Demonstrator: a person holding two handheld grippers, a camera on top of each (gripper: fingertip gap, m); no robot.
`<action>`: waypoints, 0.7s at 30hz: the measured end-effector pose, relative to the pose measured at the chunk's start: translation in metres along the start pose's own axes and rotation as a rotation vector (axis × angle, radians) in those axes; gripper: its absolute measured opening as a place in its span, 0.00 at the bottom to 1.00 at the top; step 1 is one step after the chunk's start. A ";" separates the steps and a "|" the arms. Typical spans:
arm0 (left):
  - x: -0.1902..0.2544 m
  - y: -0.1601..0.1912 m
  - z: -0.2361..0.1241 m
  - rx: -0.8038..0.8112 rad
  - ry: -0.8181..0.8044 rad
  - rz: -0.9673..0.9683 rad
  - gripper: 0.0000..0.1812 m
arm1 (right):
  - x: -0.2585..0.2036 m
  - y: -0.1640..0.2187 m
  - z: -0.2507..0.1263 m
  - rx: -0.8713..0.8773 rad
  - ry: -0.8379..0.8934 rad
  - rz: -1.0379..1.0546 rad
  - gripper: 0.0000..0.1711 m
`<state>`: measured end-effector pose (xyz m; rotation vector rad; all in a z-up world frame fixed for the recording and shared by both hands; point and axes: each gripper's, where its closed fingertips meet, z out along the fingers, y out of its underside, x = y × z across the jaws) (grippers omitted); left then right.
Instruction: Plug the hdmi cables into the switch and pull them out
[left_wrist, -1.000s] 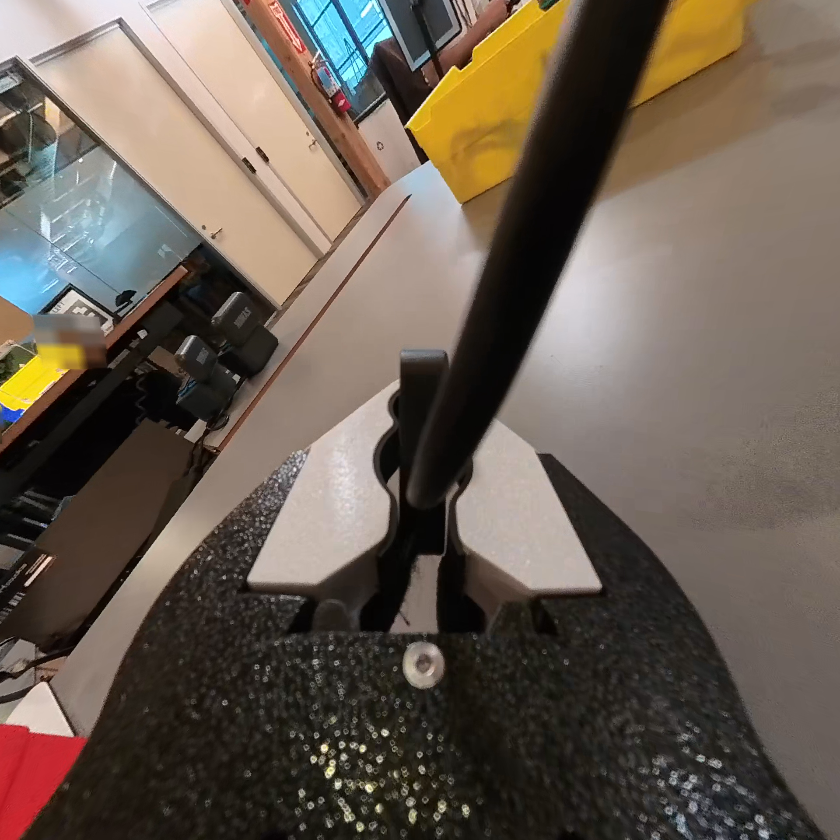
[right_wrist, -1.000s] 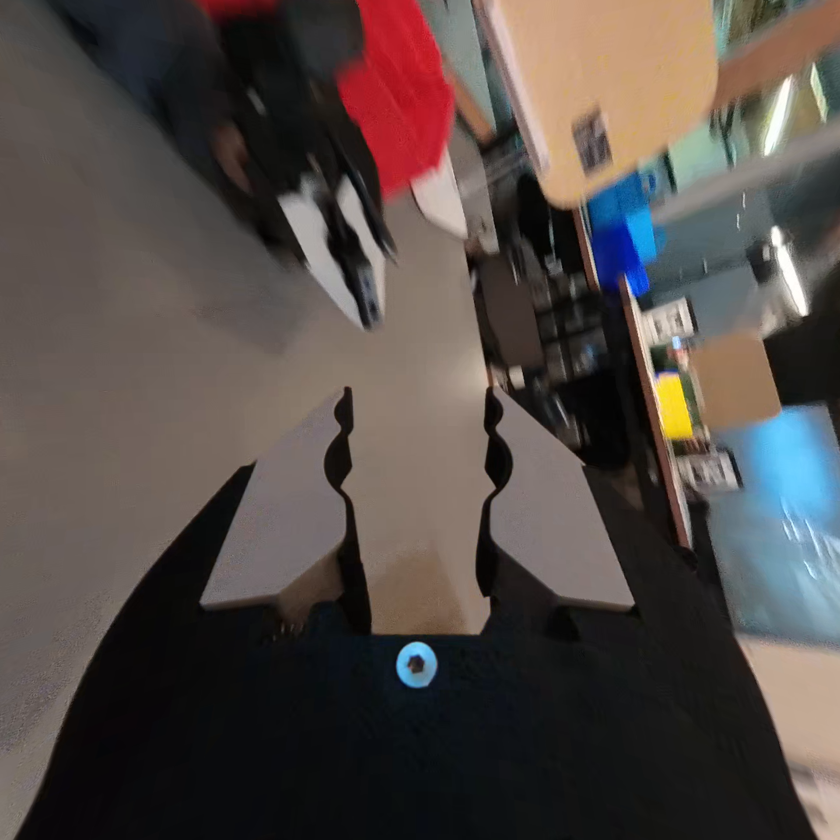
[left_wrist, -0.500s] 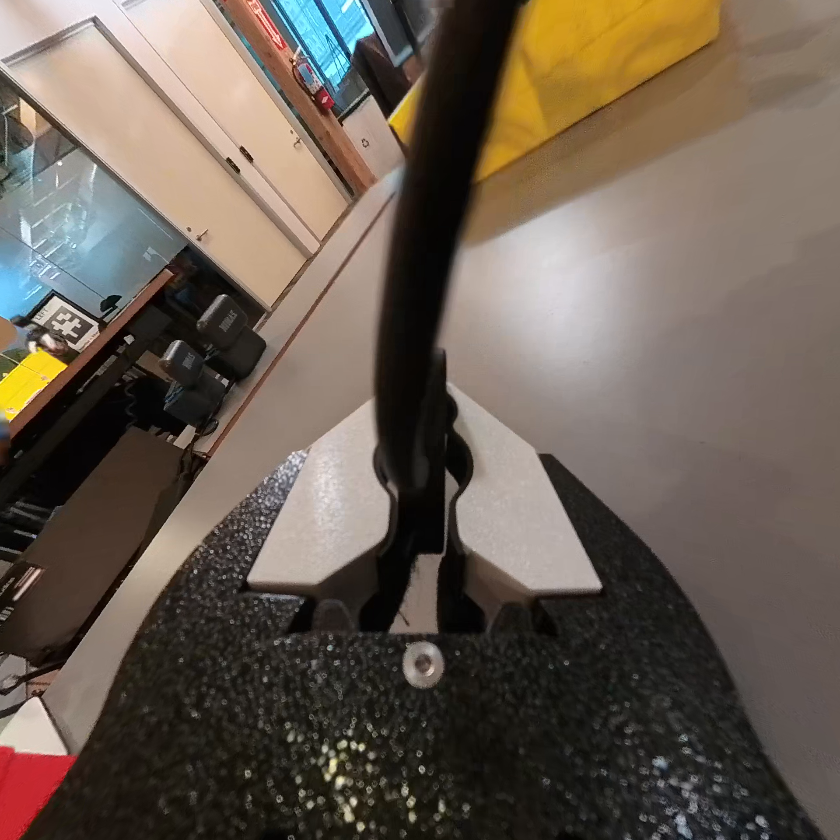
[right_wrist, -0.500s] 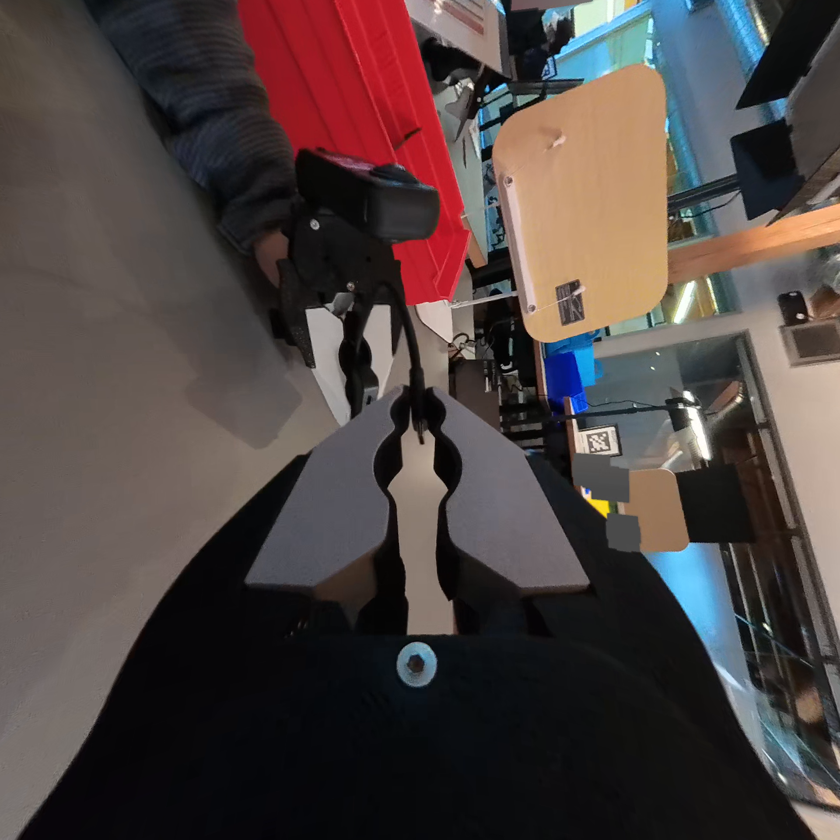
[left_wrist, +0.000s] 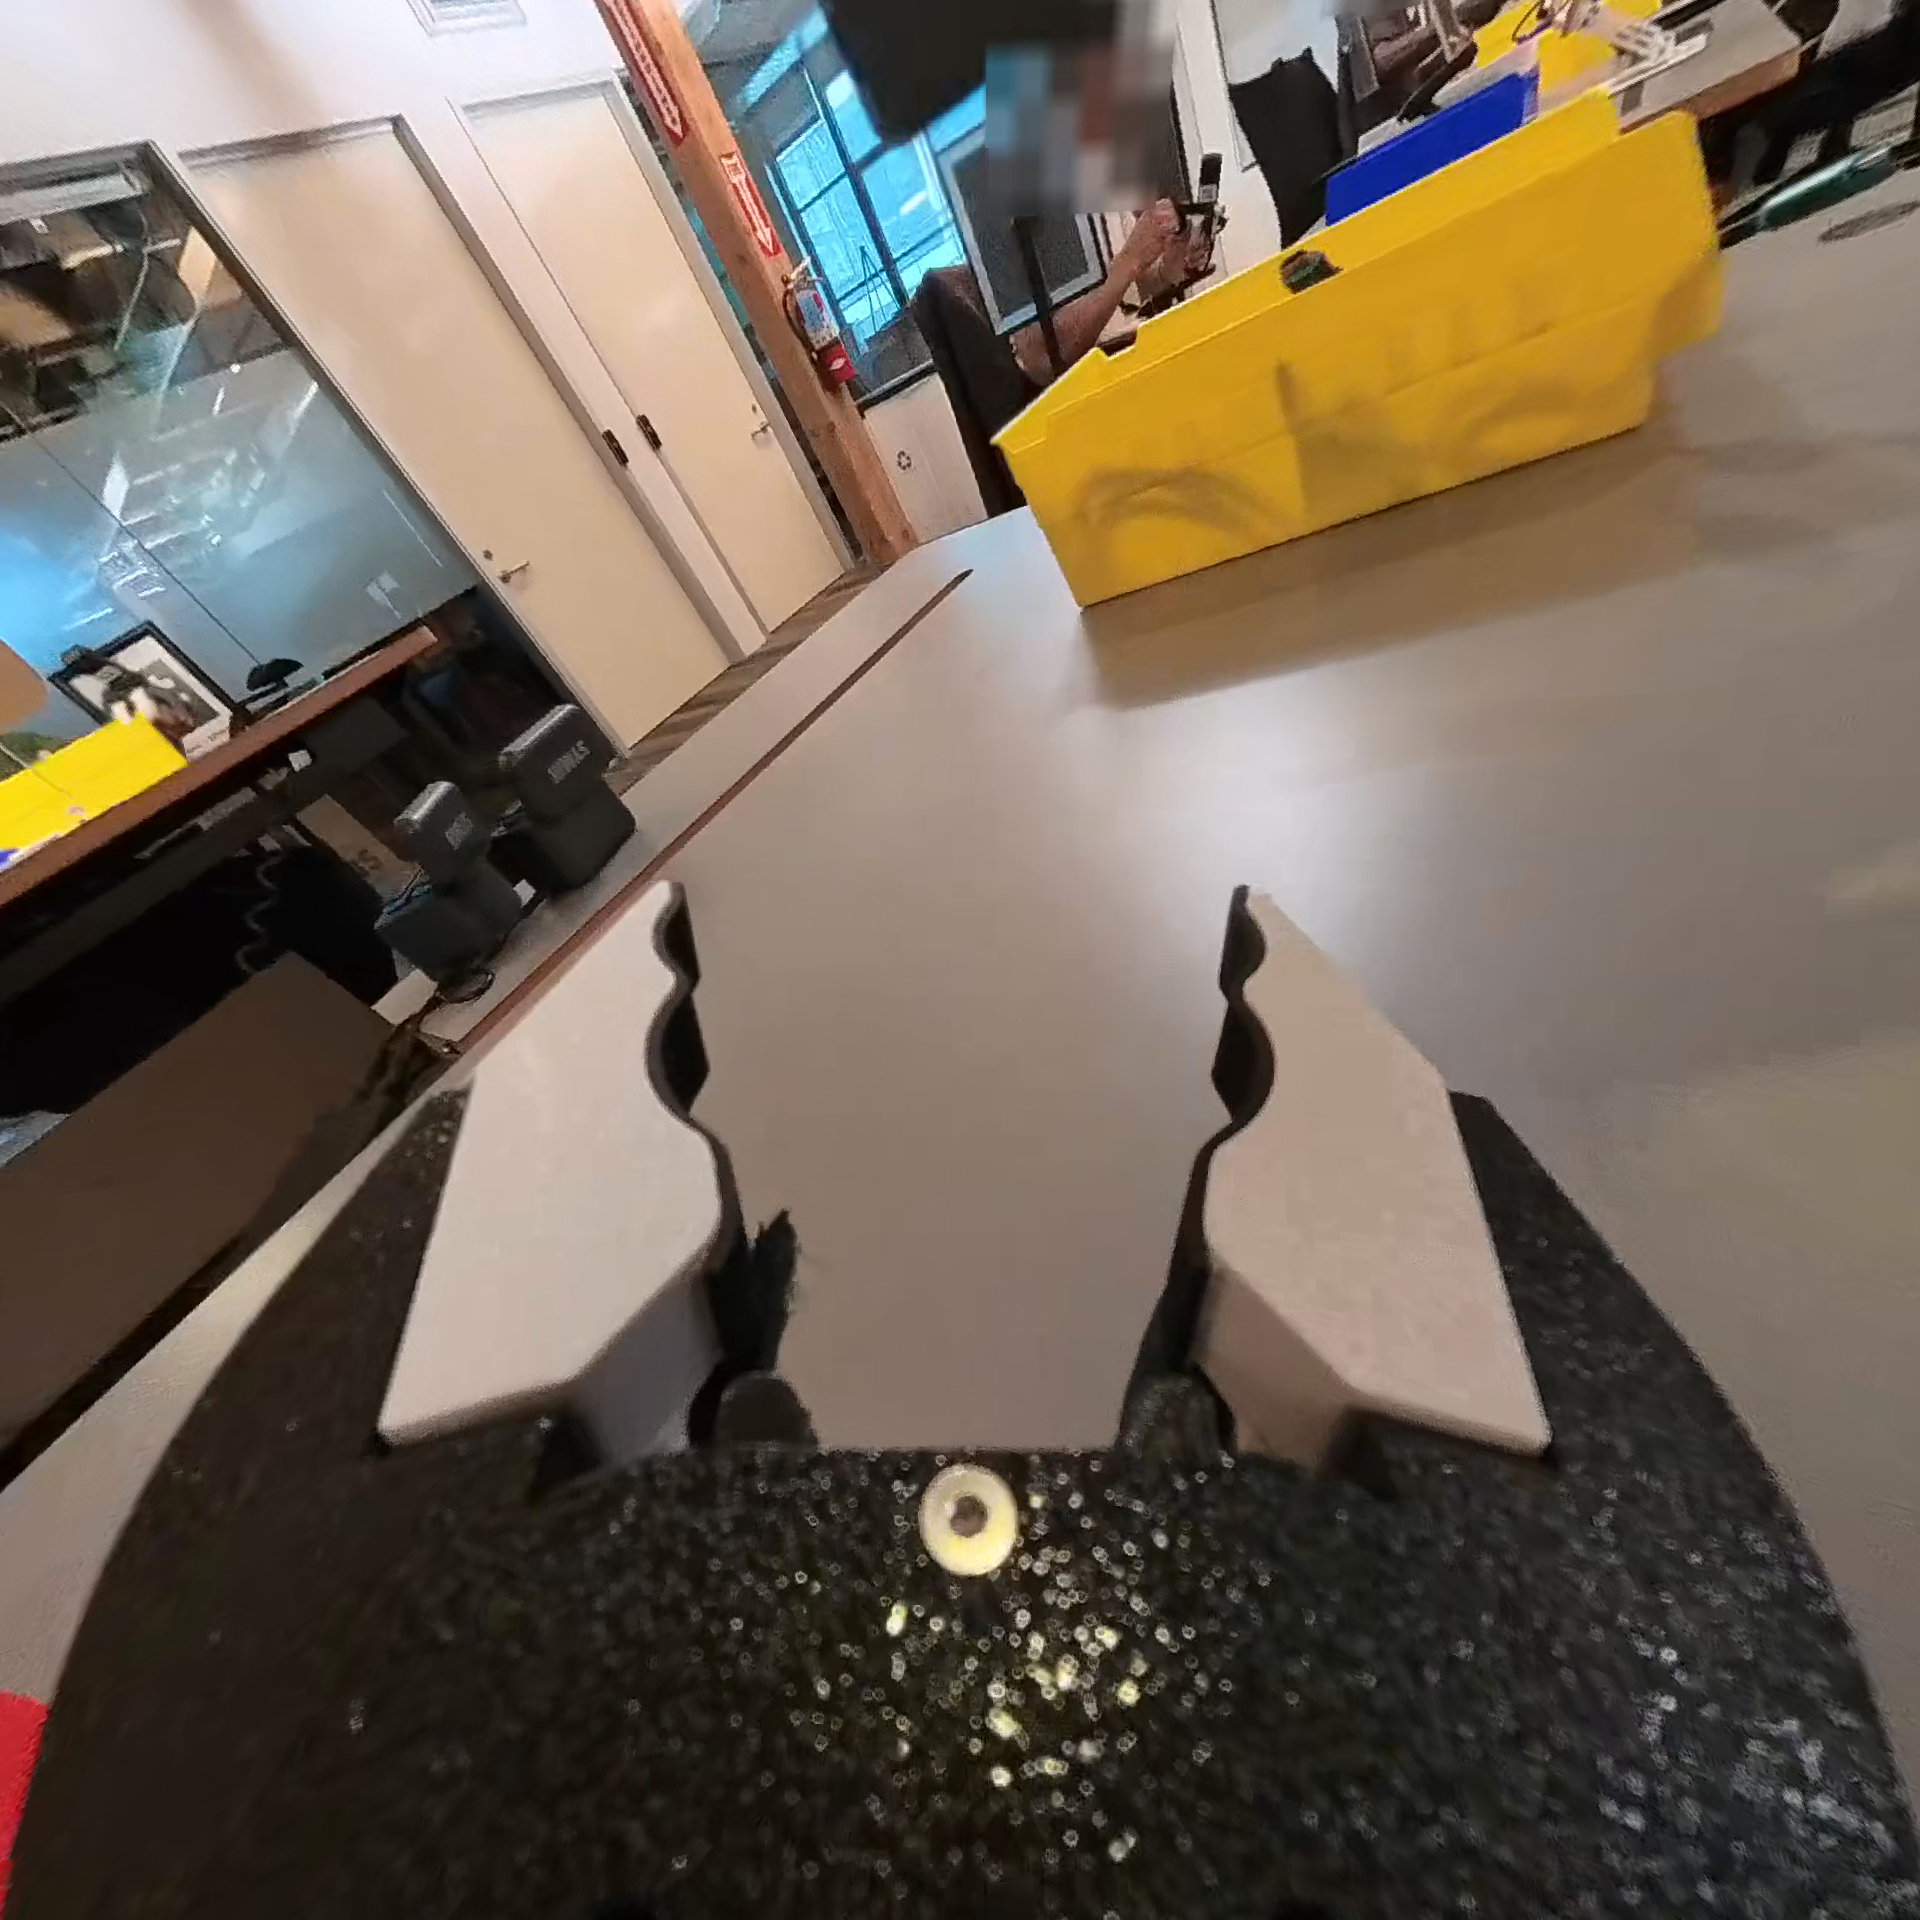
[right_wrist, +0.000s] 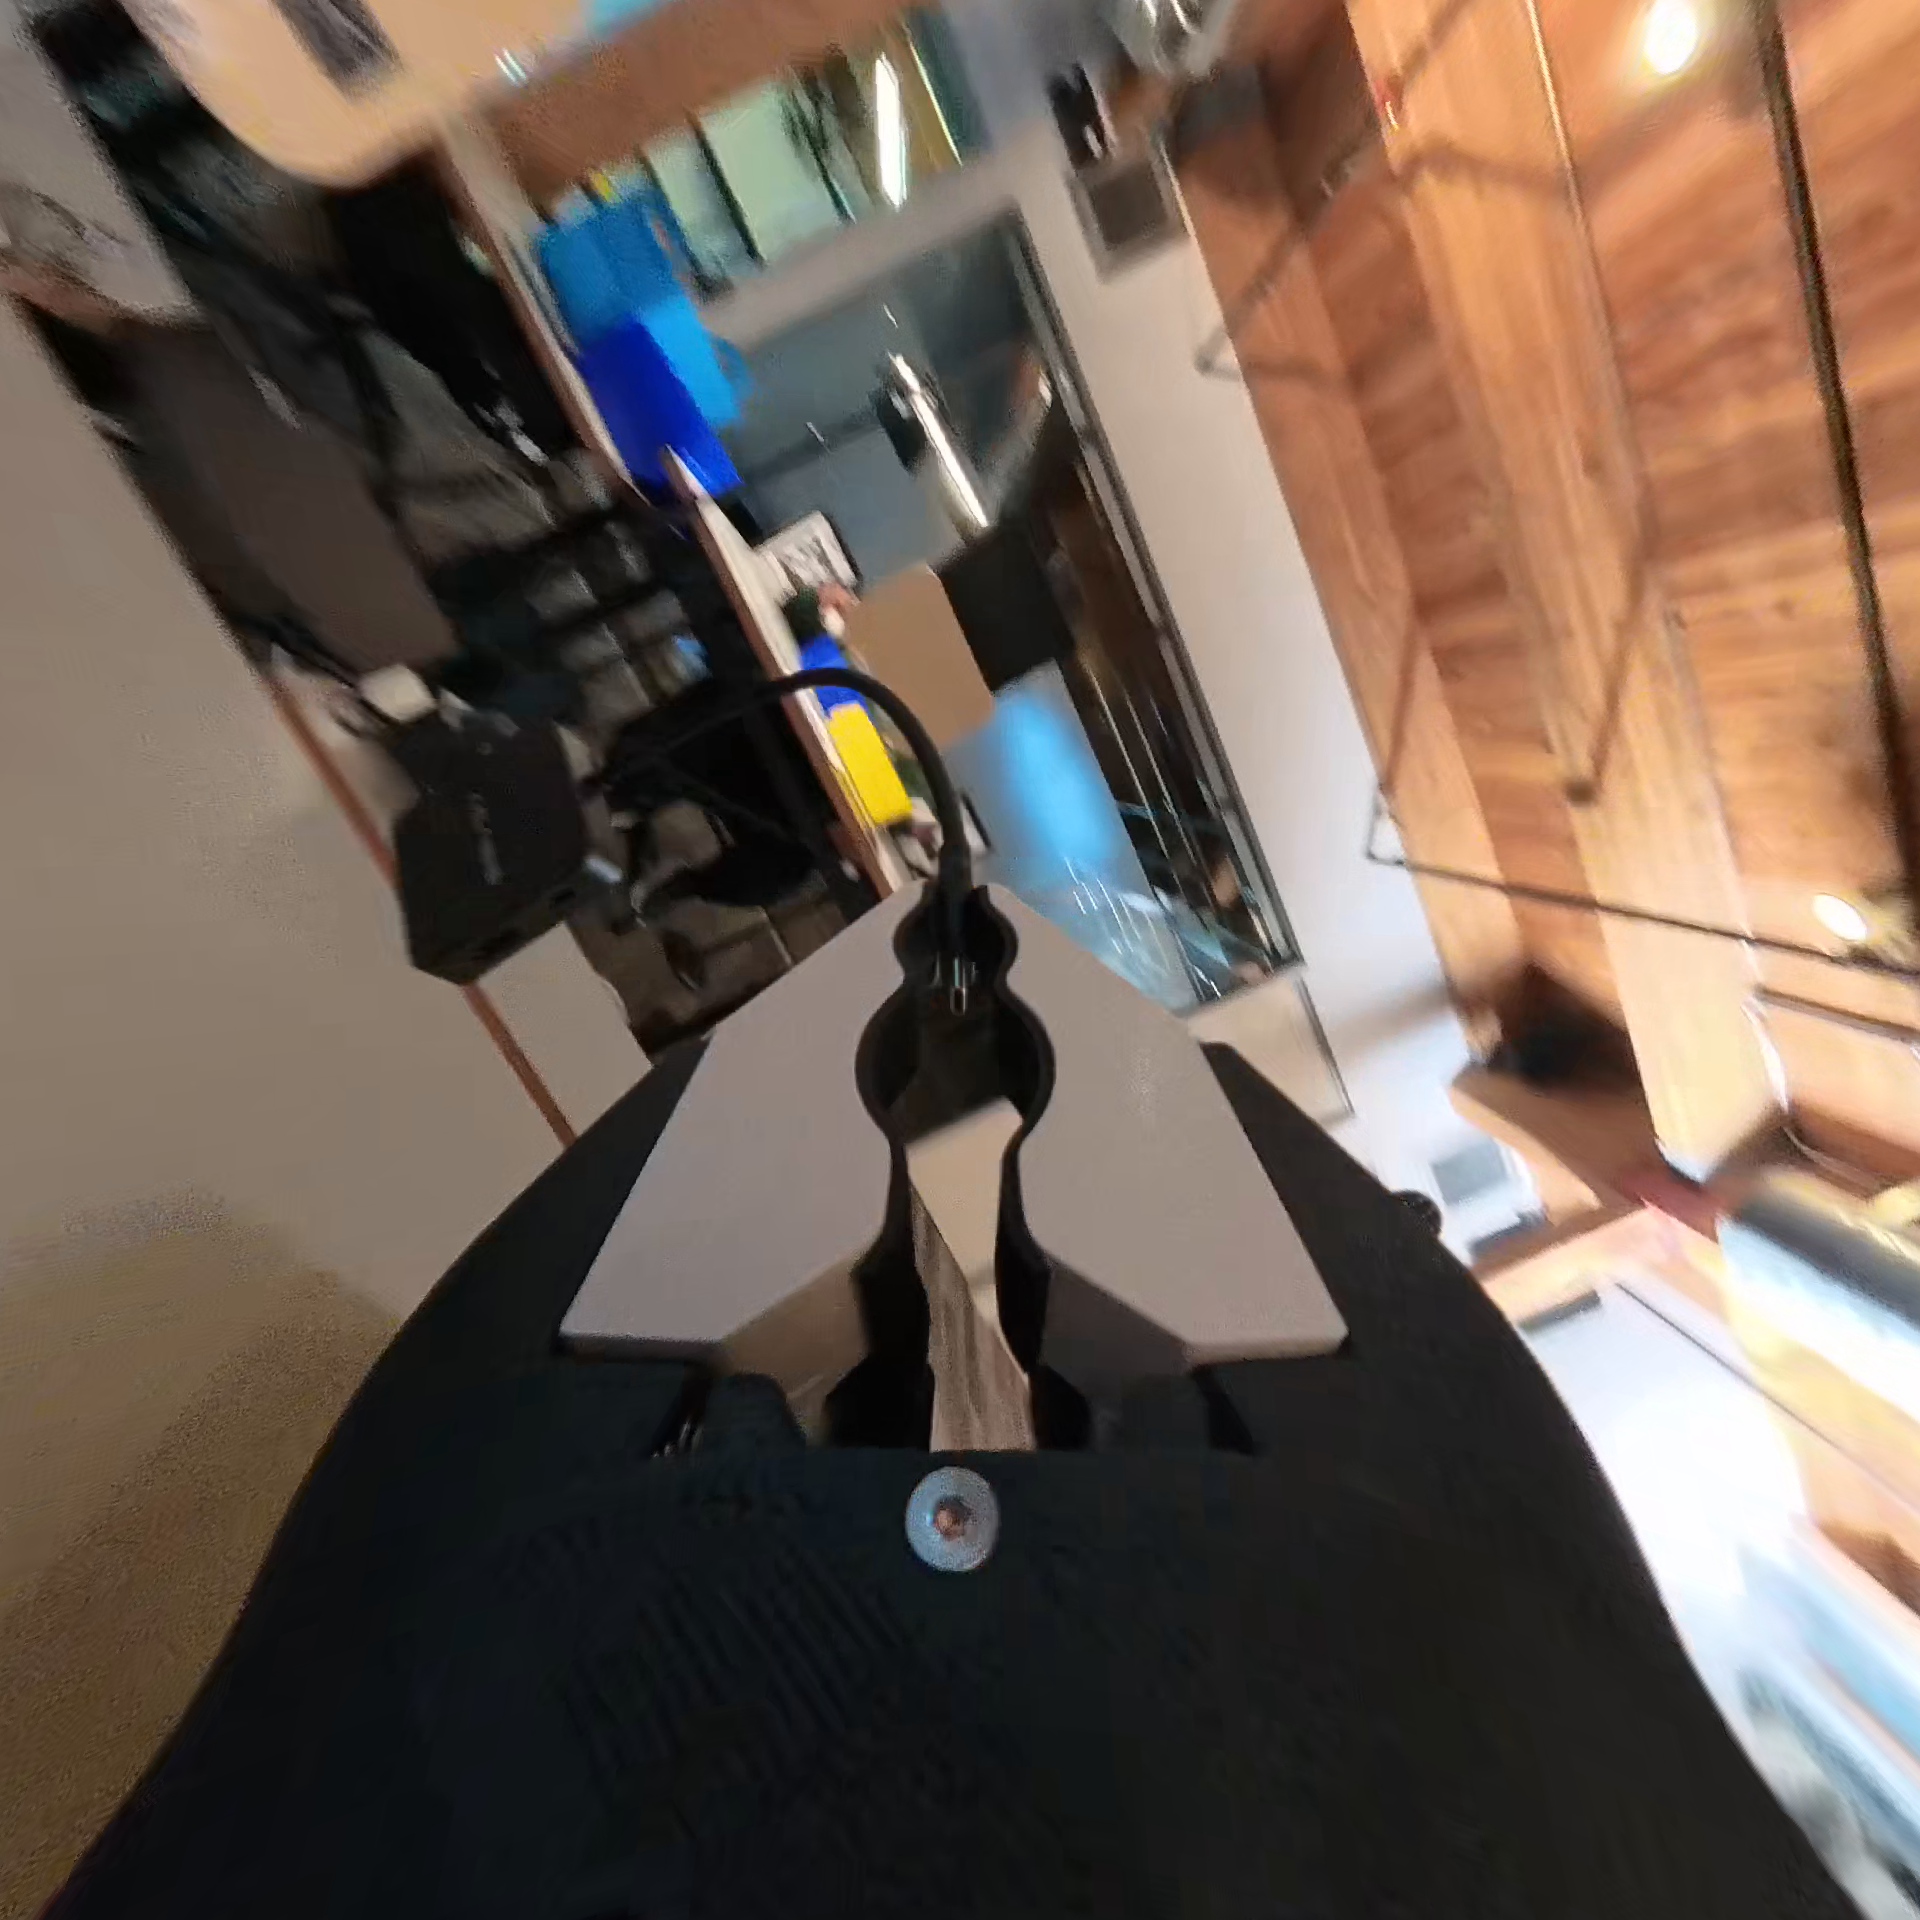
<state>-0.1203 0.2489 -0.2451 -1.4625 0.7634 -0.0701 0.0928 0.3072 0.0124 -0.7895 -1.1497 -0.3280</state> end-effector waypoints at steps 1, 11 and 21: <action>0.000 0.000 0.000 0.002 0.000 0.003 0.54 | 0.015 0.018 0.001 -0.049 0.030 0.005 0.02; 0.005 0.003 0.002 -0.021 0.007 0.042 0.51 | -0.005 0.224 0.020 -0.578 -0.062 0.170 0.03; 0.006 0.005 0.003 -0.036 0.008 0.054 0.49 | -0.064 0.281 0.026 -0.720 -0.107 0.642 0.32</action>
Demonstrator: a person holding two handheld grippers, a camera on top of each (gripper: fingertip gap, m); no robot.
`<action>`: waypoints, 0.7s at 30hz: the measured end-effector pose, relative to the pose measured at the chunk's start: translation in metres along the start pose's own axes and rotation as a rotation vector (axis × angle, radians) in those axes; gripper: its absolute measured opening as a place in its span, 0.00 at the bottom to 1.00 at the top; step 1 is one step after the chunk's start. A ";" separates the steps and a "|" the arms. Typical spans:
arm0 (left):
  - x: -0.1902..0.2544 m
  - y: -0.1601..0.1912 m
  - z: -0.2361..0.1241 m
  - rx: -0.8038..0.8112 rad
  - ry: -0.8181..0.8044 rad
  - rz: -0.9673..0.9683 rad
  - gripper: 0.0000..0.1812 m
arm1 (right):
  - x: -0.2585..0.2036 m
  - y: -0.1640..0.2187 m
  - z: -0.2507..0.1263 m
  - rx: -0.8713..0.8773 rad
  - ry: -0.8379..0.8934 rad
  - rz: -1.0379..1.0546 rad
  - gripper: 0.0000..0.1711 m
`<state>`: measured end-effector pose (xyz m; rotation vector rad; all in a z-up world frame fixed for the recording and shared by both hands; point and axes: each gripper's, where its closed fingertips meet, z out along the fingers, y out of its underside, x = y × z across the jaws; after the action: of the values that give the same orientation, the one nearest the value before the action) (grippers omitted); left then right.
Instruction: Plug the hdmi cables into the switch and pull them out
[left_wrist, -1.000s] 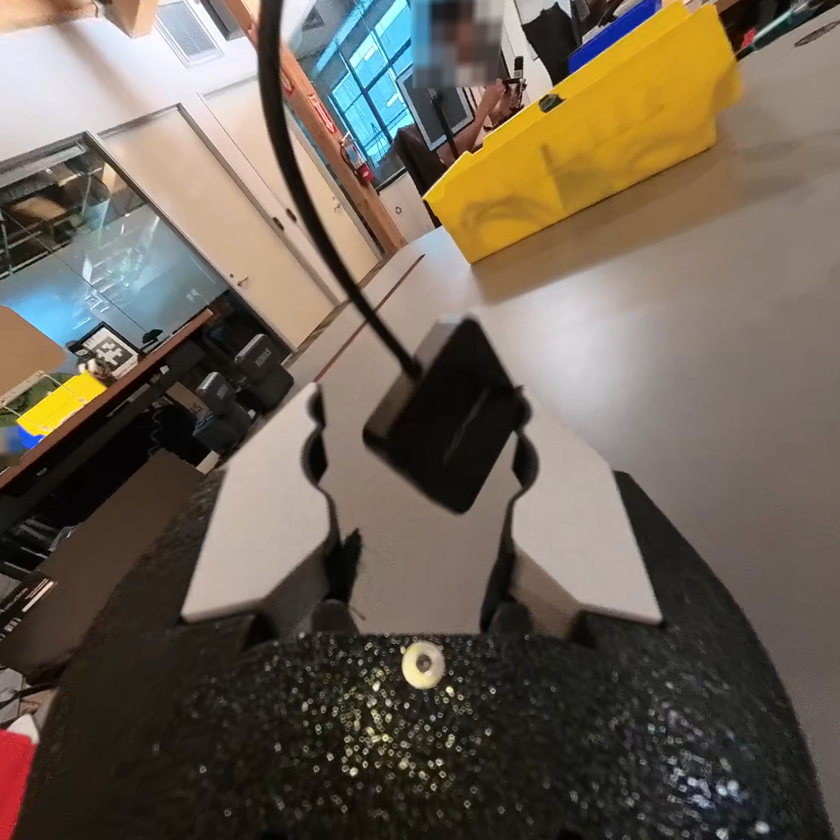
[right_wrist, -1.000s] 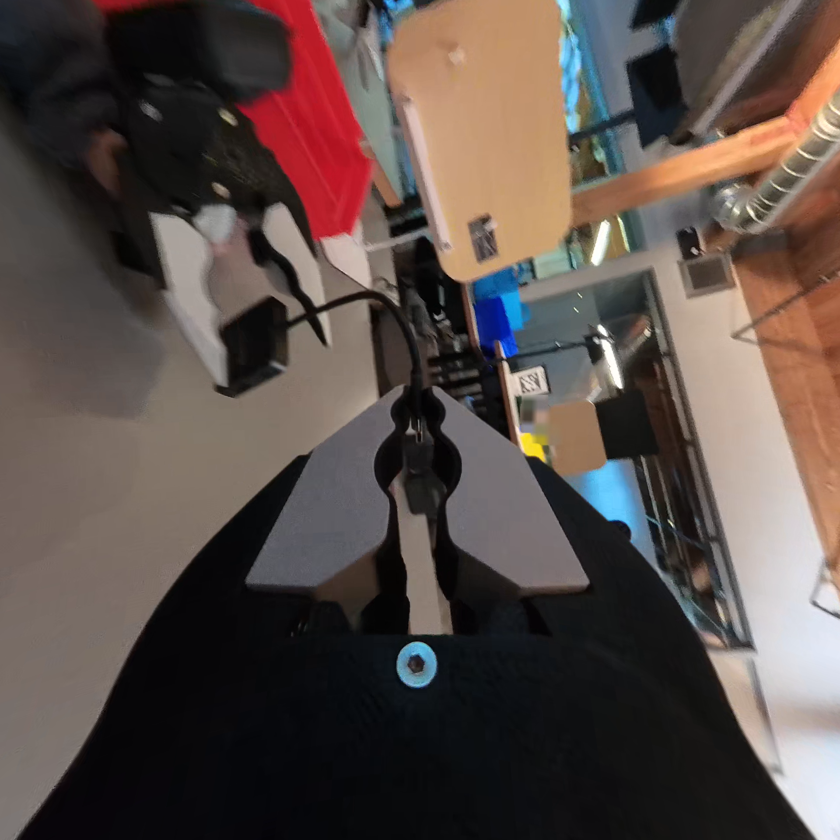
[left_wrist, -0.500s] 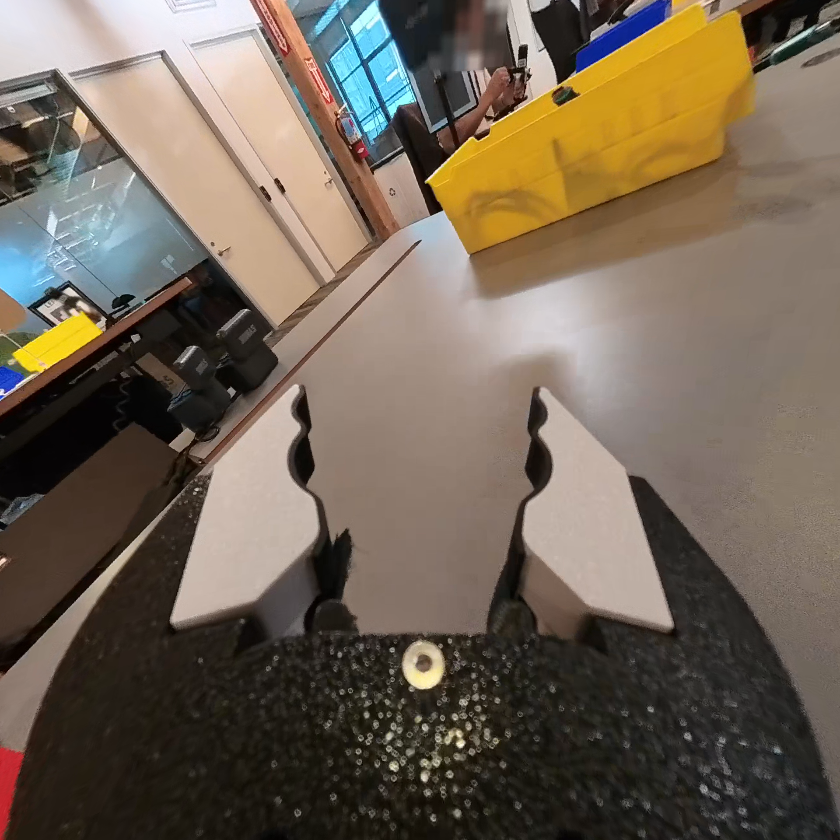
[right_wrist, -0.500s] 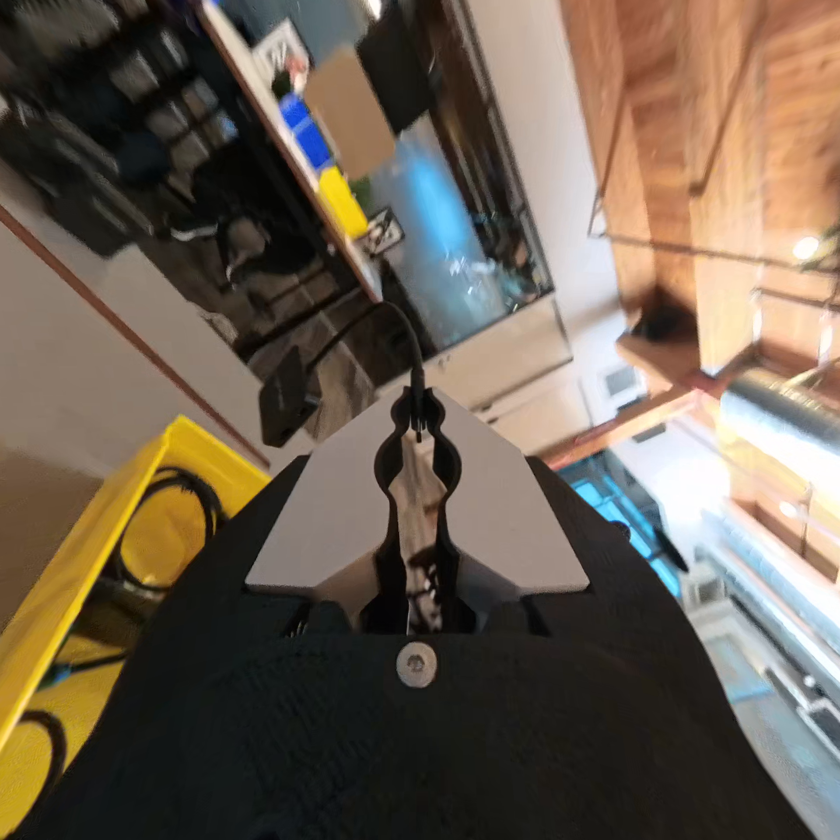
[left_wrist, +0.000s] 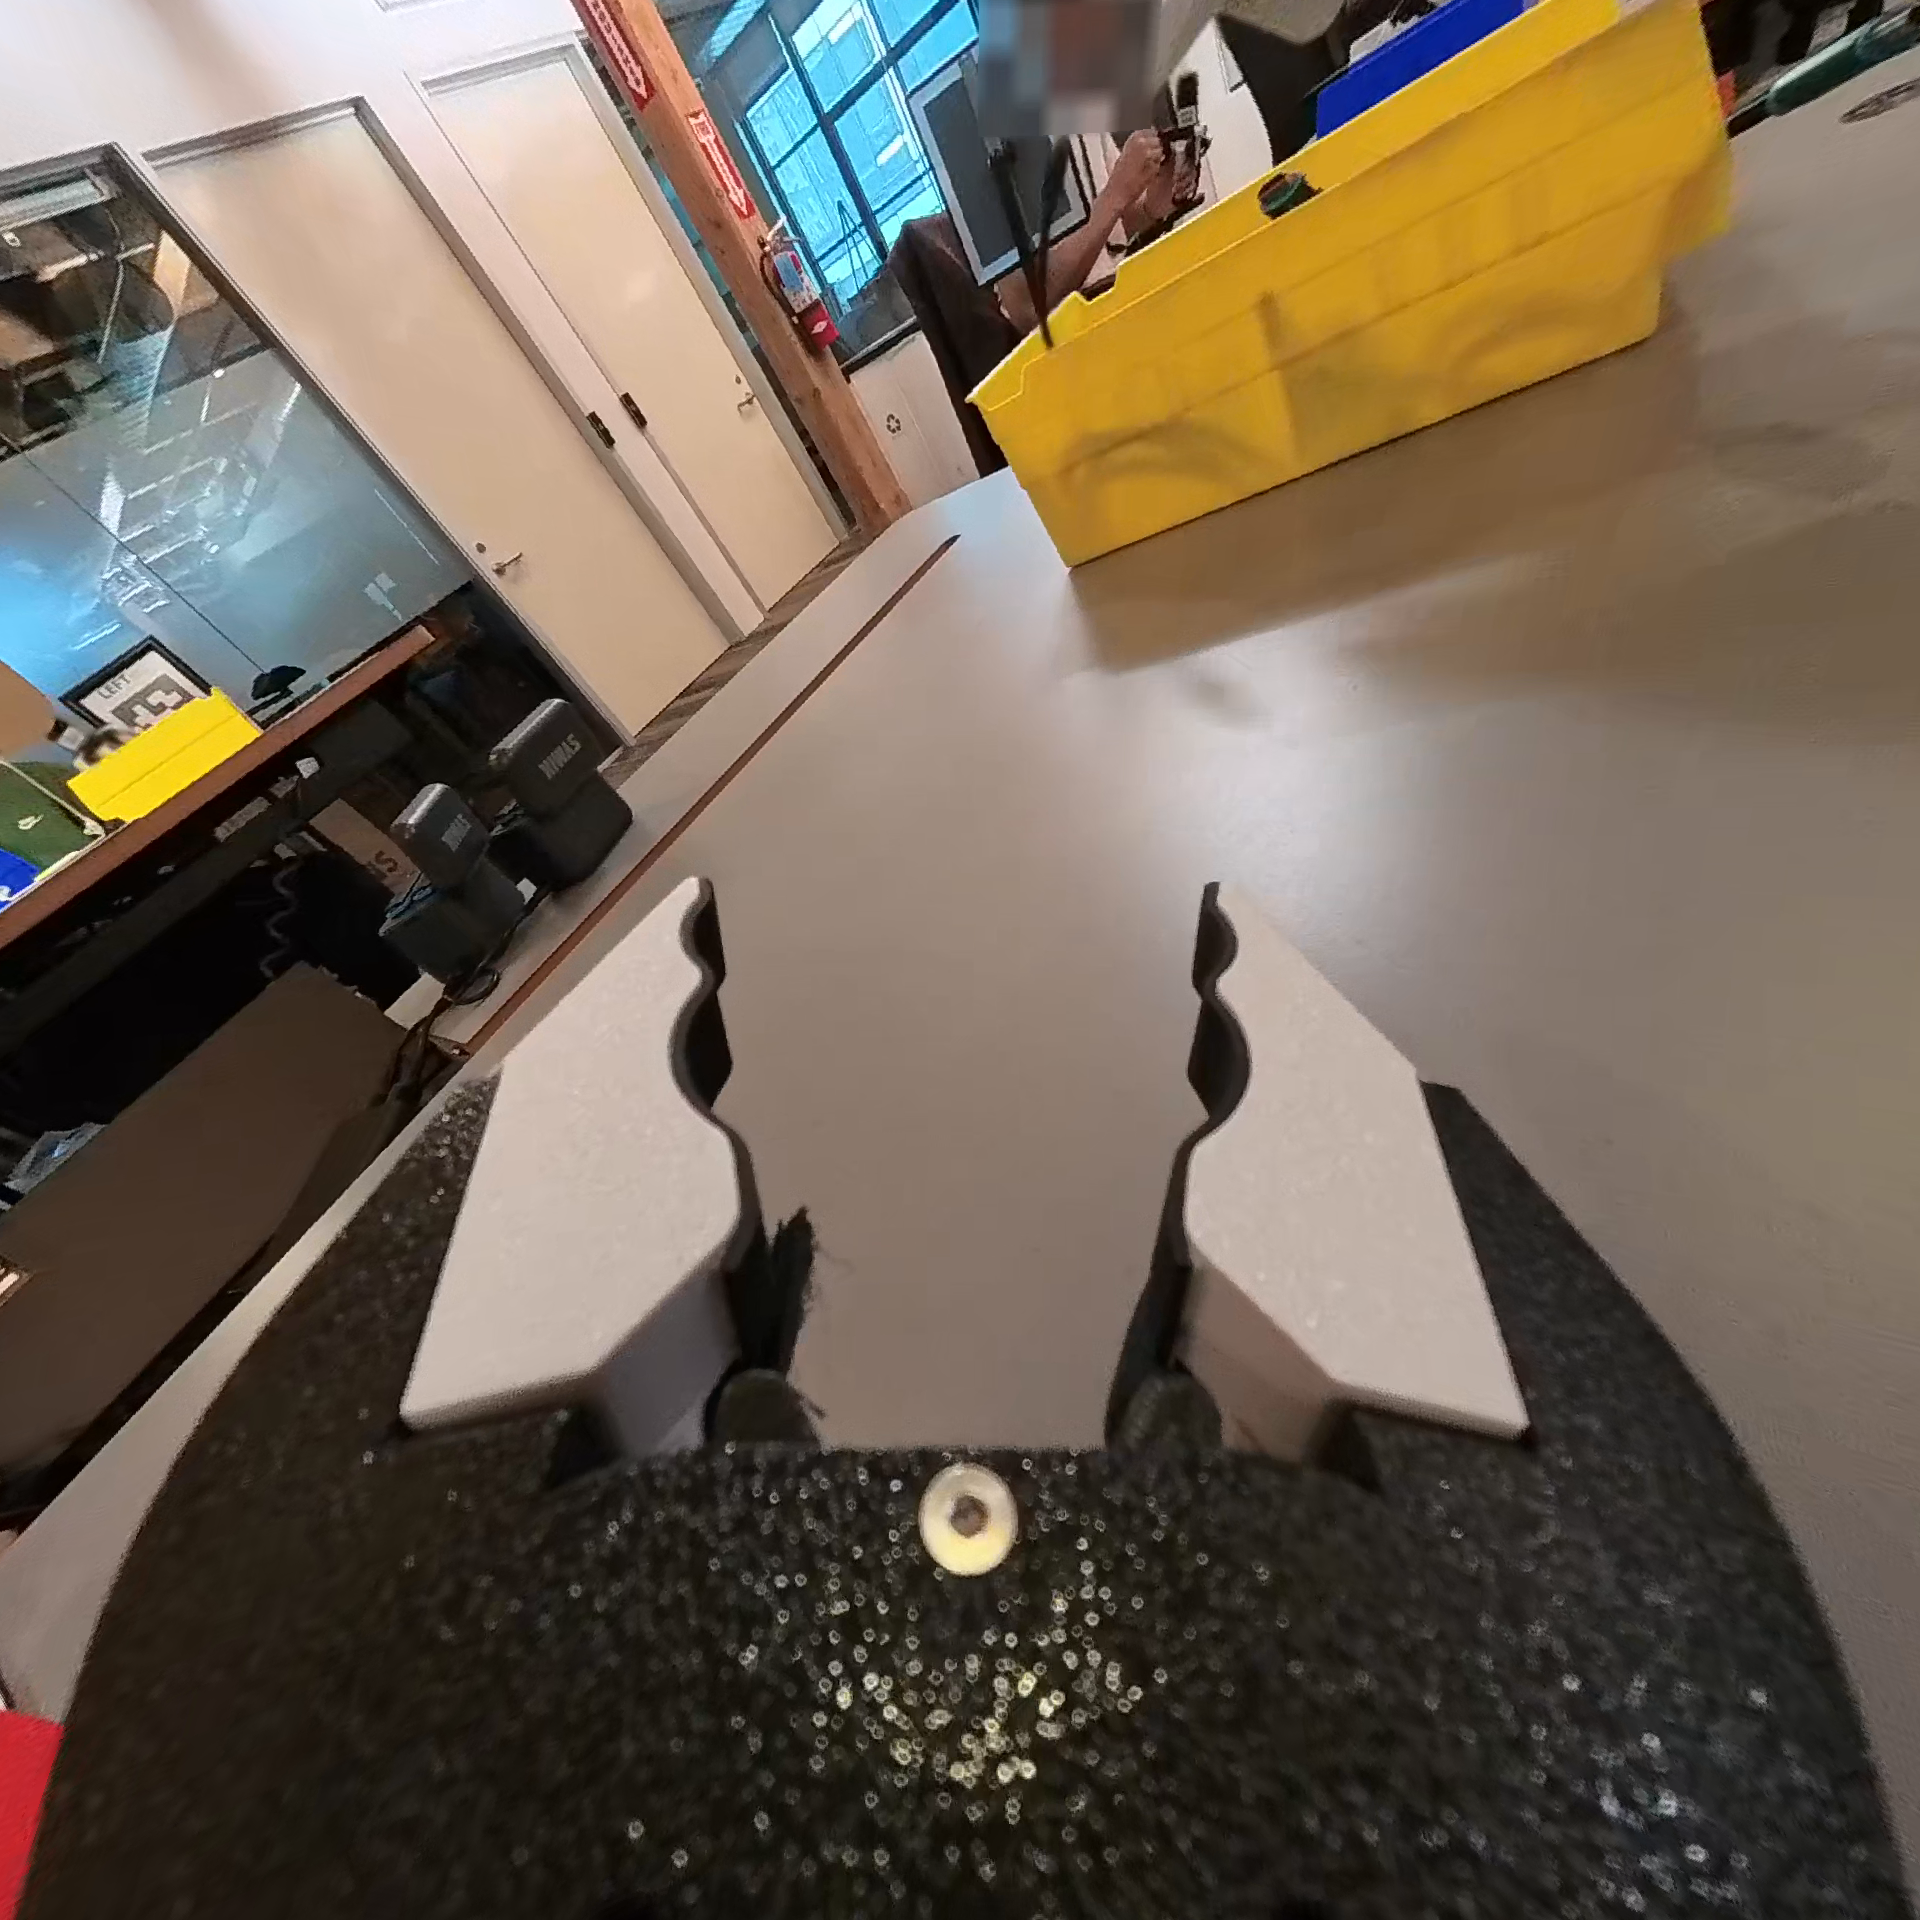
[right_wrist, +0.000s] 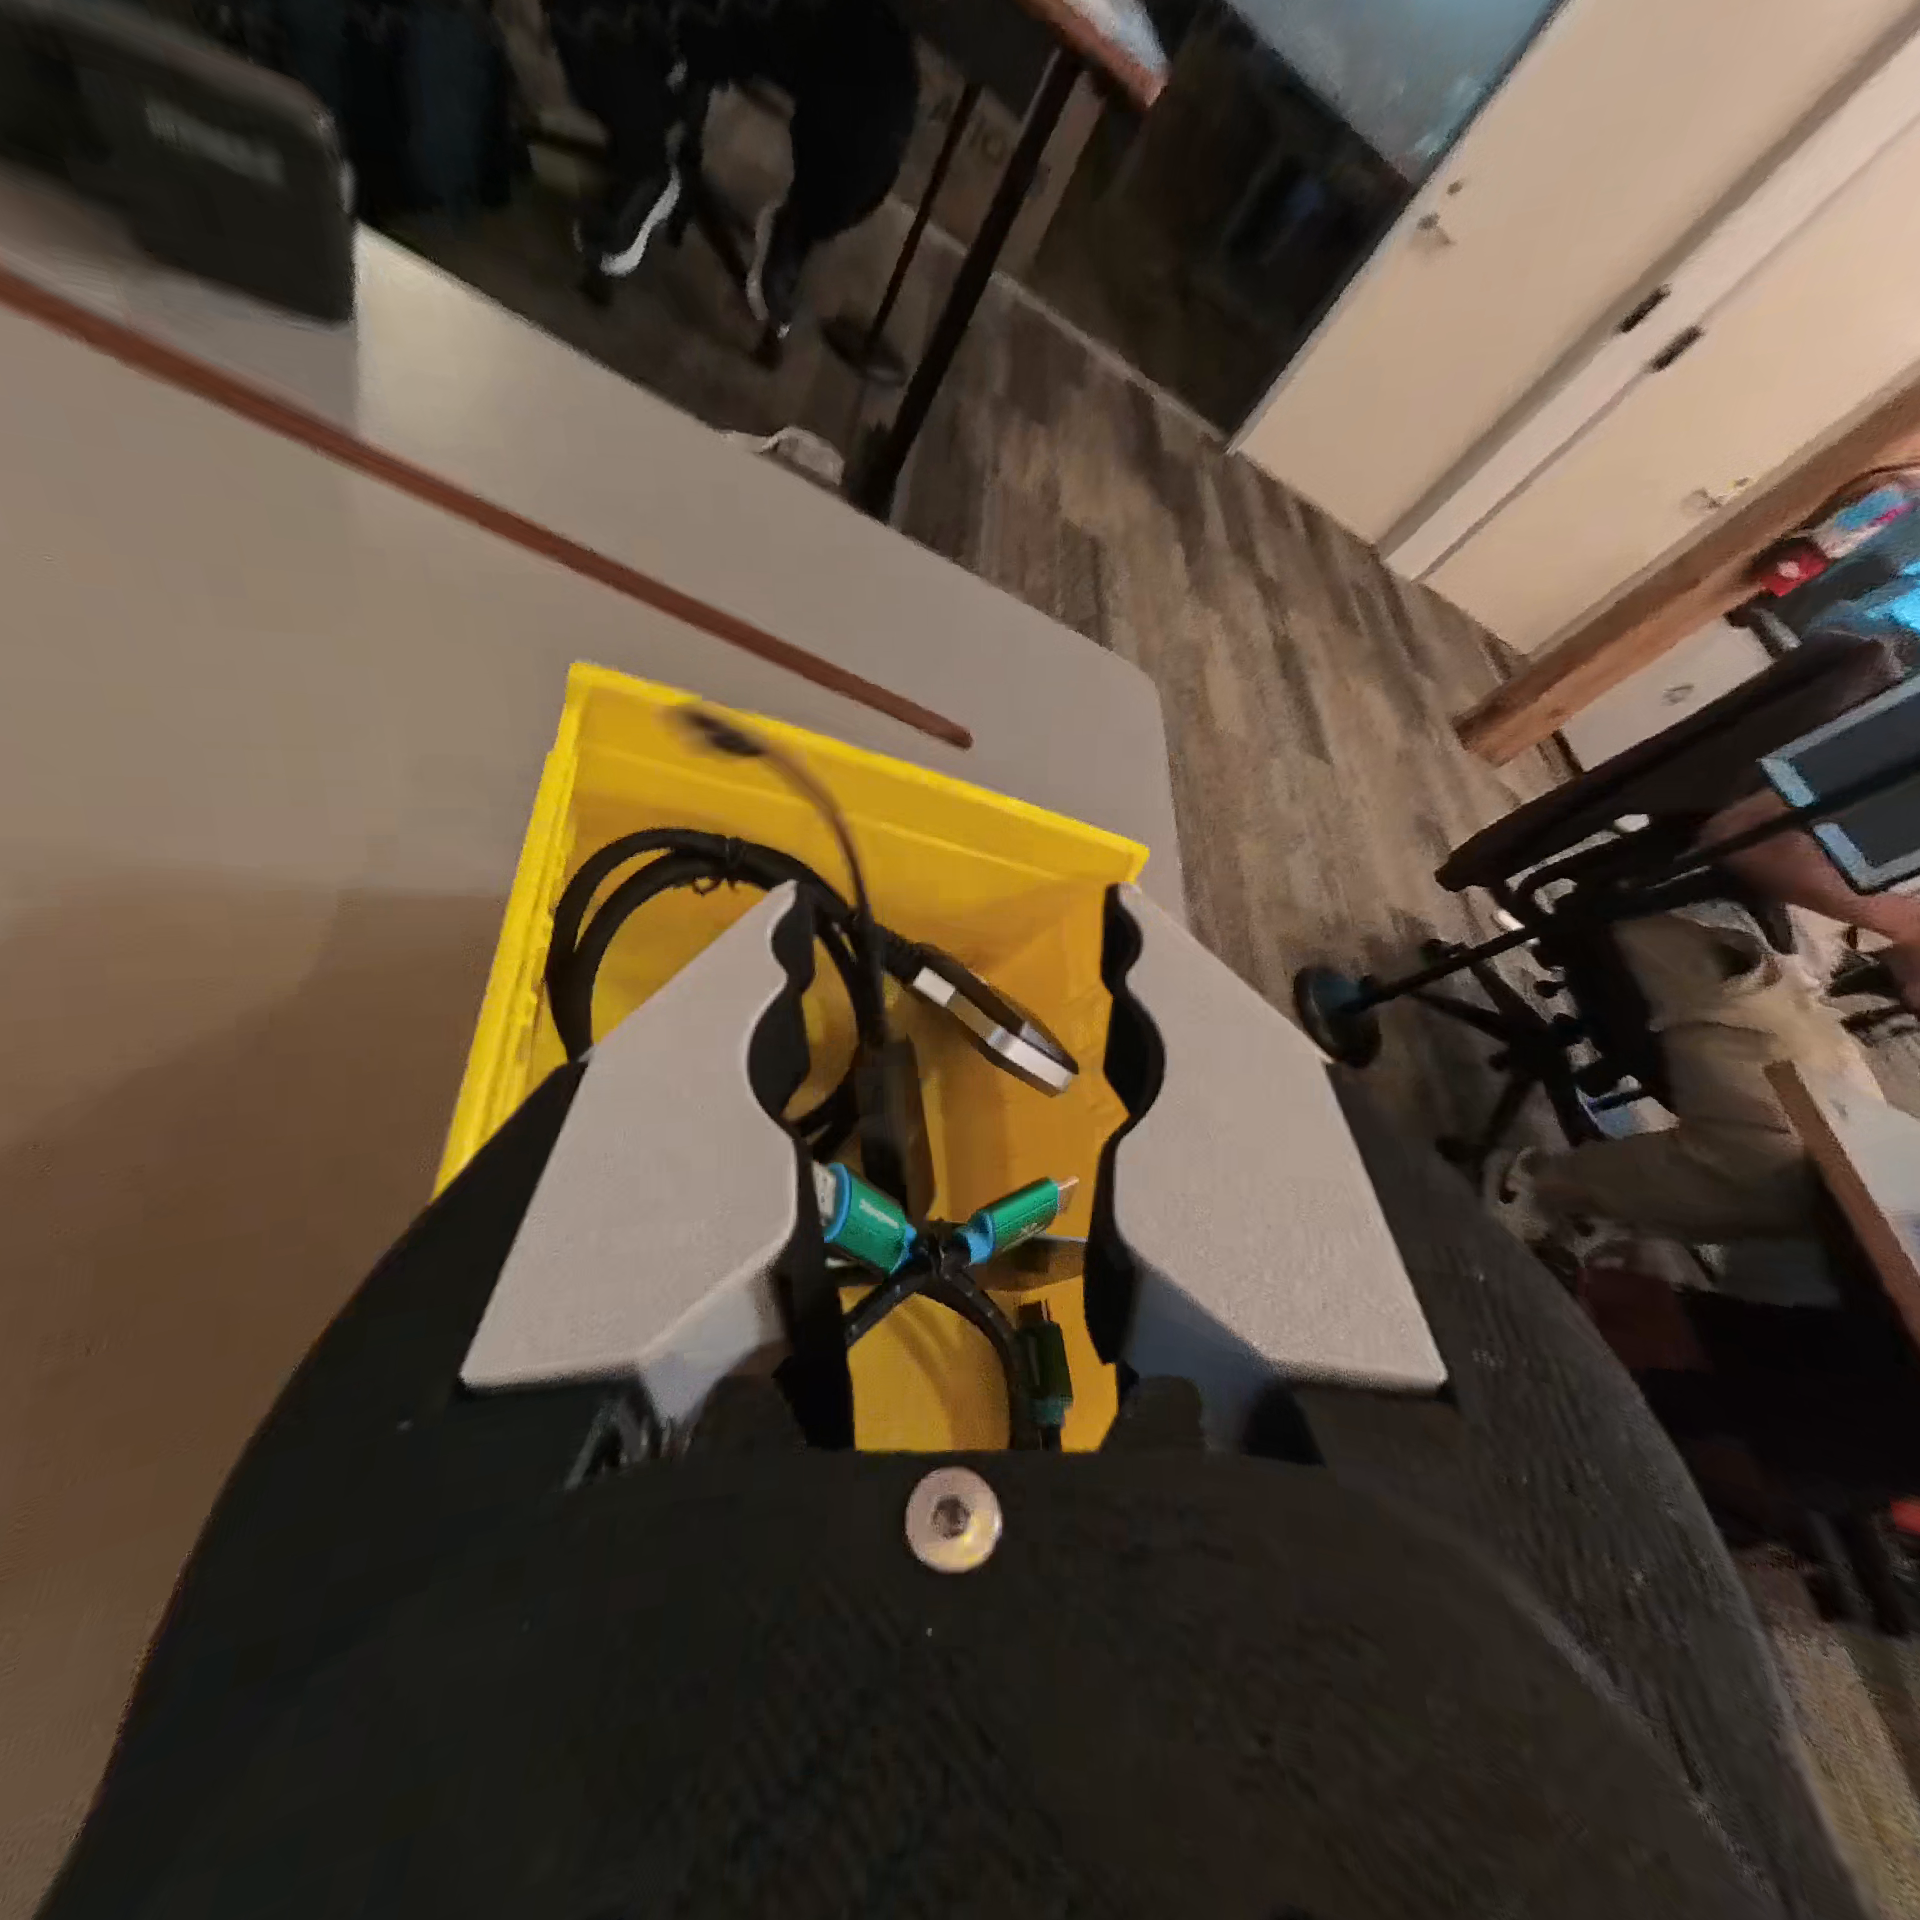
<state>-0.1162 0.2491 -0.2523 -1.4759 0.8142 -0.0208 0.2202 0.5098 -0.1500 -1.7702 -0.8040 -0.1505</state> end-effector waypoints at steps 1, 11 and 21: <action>0.000 0.000 0.000 0.000 -0.001 -0.002 0.49 | 0.003 -0.005 -0.007 0.039 0.038 0.020 0.35; -0.020 0.013 0.000 -0.075 -0.119 -0.005 0.51 | -0.169 -0.043 -0.076 0.457 -0.177 0.017 0.34; -0.034 0.015 -0.003 -0.074 -0.167 -0.072 0.51 | -0.231 -0.042 -0.075 0.701 -0.021 -0.152 0.13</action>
<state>-0.1504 0.2651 -0.2491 -1.5534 0.6320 0.0789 0.0415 0.3472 -0.2000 -1.0529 -0.8727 0.0501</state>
